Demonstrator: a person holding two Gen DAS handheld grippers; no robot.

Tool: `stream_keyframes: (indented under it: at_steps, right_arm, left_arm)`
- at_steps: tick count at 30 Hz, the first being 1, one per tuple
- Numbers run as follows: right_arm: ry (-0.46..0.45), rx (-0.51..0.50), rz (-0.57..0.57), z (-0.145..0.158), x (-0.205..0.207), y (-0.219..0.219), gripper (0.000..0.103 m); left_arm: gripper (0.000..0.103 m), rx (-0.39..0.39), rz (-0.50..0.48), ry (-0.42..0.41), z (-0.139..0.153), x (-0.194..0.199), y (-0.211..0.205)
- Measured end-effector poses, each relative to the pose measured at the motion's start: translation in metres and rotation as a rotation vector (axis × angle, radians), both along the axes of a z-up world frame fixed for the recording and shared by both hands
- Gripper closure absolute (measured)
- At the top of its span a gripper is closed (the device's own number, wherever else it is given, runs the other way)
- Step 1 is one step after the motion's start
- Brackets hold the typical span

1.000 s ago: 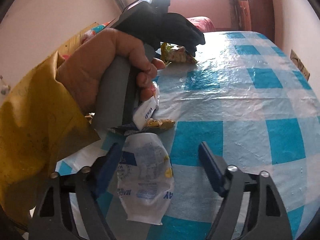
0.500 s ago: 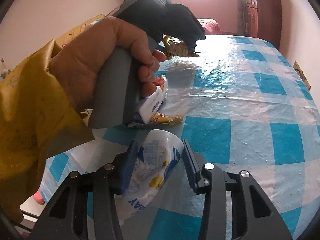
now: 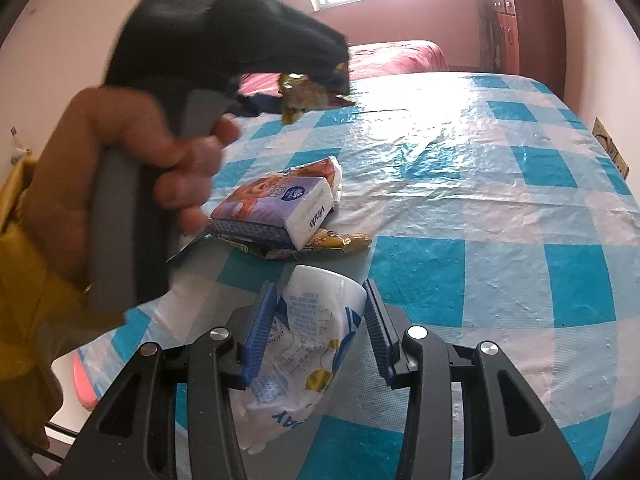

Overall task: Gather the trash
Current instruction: 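Lift the yellow chip bag with the left gripper while the right lifts the white plastic bag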

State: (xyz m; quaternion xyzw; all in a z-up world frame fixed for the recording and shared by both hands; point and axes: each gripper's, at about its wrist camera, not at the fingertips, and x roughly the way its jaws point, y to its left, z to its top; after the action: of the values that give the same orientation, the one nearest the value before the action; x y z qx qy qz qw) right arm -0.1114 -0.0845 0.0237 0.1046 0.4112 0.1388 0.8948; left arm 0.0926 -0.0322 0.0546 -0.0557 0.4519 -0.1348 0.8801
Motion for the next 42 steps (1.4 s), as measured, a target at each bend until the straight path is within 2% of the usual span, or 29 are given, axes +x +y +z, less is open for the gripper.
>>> stream_keyframes:
  at_steps: [26,42]
  right_arm:
    - [-0.050,-0.083,-0.019,0.009,-0.018,0.021,0.058]
    - [-0.067,-0.140,0.024,0.011,-0.024,0.047,0.058]
  left_arm:
    - [0.049,-0.002,0.057,-0.028,-0.007,-0.117,0.085]
    - [0.049,0.008,0.124,-0.028,-0.021,-0.176,0.132]
